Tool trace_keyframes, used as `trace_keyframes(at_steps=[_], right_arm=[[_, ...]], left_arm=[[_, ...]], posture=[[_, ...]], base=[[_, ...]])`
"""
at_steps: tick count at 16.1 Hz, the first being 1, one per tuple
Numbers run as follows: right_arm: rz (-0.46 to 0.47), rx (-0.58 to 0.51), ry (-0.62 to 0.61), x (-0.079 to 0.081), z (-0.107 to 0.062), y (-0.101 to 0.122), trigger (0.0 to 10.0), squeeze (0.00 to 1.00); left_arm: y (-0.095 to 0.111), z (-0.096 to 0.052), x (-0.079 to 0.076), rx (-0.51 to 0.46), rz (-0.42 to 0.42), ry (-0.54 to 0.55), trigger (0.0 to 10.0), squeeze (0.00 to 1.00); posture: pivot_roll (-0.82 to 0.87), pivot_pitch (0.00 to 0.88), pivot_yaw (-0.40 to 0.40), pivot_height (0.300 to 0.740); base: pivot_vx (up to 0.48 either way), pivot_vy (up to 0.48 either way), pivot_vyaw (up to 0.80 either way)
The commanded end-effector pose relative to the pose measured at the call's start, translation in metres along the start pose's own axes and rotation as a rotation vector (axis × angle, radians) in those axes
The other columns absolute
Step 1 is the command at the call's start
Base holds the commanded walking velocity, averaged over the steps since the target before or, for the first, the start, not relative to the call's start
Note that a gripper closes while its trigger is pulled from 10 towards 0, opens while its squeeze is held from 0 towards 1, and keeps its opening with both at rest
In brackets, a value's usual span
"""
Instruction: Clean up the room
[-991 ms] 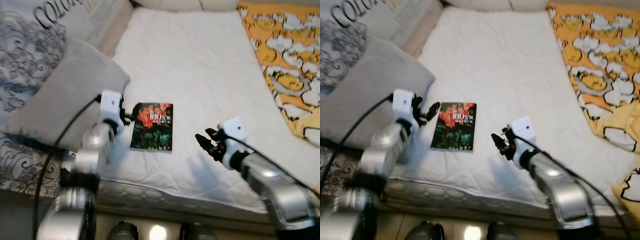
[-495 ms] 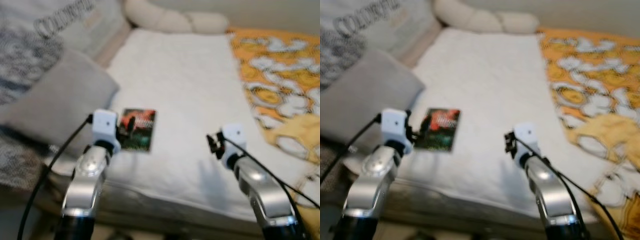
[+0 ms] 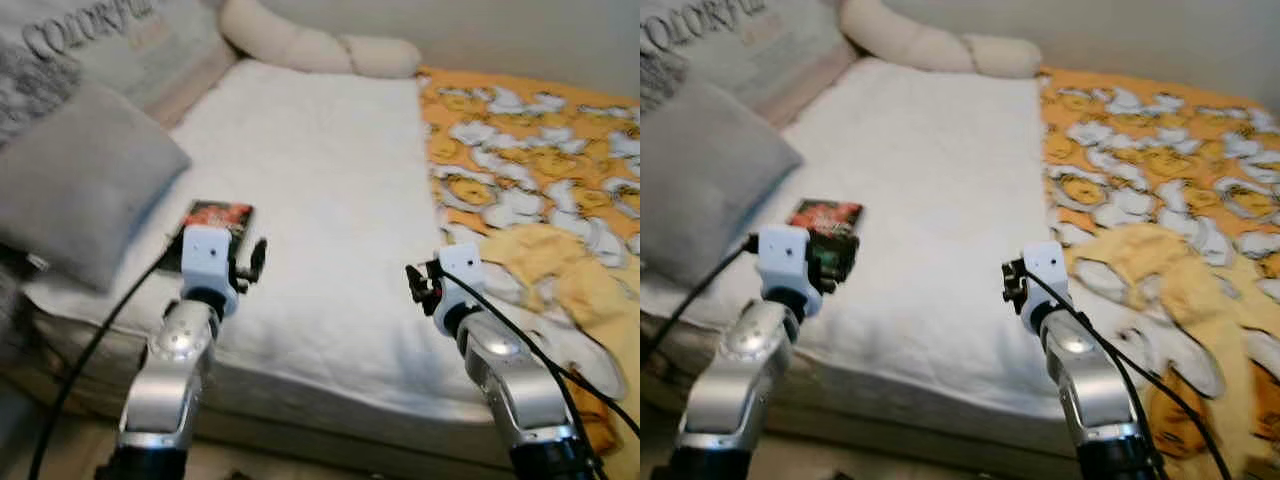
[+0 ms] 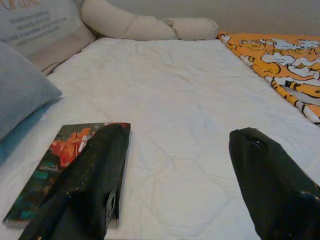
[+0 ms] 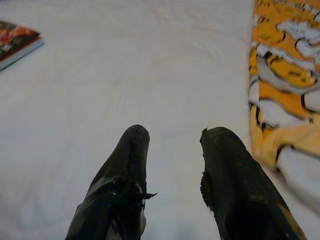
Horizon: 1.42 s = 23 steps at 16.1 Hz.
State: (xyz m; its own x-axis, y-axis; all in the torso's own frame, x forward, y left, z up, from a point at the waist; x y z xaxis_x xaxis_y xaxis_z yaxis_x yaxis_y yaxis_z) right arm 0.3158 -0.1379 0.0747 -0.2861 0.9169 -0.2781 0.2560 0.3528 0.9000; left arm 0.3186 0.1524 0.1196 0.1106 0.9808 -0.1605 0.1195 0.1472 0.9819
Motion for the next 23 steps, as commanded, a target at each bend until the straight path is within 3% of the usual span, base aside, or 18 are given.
trace_keyframes(at_steps=[1,3,6,11,17,23], right_arm=[[0.012,-0.011,0.003,0.002,0.000,0.003,10.0,0.00],[0.048,-0.008,-0.009,0.002,0.000,0.002,10.0,0.00],[0.061,-0.011,-0.025,0.002,-0.001,0.002,10.0,0.00],[0.084,-0.018,-0.038,0.002,-0.006,0.001,10.0,0.00],[0.055,-0.036,0.008,0.007,-0.004,0.005,10.0,0.00],[0.064,-0.021,0.011,0.004,-0.004,0.001,10.0,0.00]], left_arm=[[-0.001,0.000,0.004,0.014,0.007,0.018,10.0,0.28],[0.000,0.003,0.003,0.025,-0.067,0.005,10.0,0.27],[0.004,0.008,0.003,0.031,-0.025,-0.005,10.0,0.27],[0.003,0.005,0.007,0.032,-0.056,-0.006,10.0,0.26],[-0.004,-0.004,-0.002,0.042,-0.033,-0.057,10.0,0.27],[-0.012,-0.012,-0.006,0.072,-0.002,-0.112,10.0,0.29]], posture=[[0.01,0.000,-0.031,0.740],[0.00,0.000,-0.024,0.740],[0.00,0.000,-0.001,0.740],[-0.01,0.000,0.007,0.740],[0.00,0.000,-0.017,0.740],[0.00,0.000,-0.023,0.740]], base=[[0.000,-0.480,-0.70],[0.000,0.000,-0.79],[0.000,0.480,-0.79],[0.000,0.372,-0.72],[0.000,0.000,0.00],[0.293,0.000,-0.26]])
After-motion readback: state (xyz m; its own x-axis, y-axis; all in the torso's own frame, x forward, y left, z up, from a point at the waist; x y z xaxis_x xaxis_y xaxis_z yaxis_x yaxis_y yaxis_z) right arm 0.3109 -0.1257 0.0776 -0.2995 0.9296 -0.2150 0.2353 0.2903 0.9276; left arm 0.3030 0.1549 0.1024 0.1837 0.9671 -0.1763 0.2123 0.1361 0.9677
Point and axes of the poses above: a point about 5 cm out from each wrist's last joint towards the gripper, its own z axis pointing out of the wrist towards the gripper, its own y axis along the axis of the wrist's last joint, x = y × z, the point moved 4 cm from there along z, pointing out of the wrist towards the gripper, and after that the axes turned 14 degrees about -z, right-handed, at the moved point
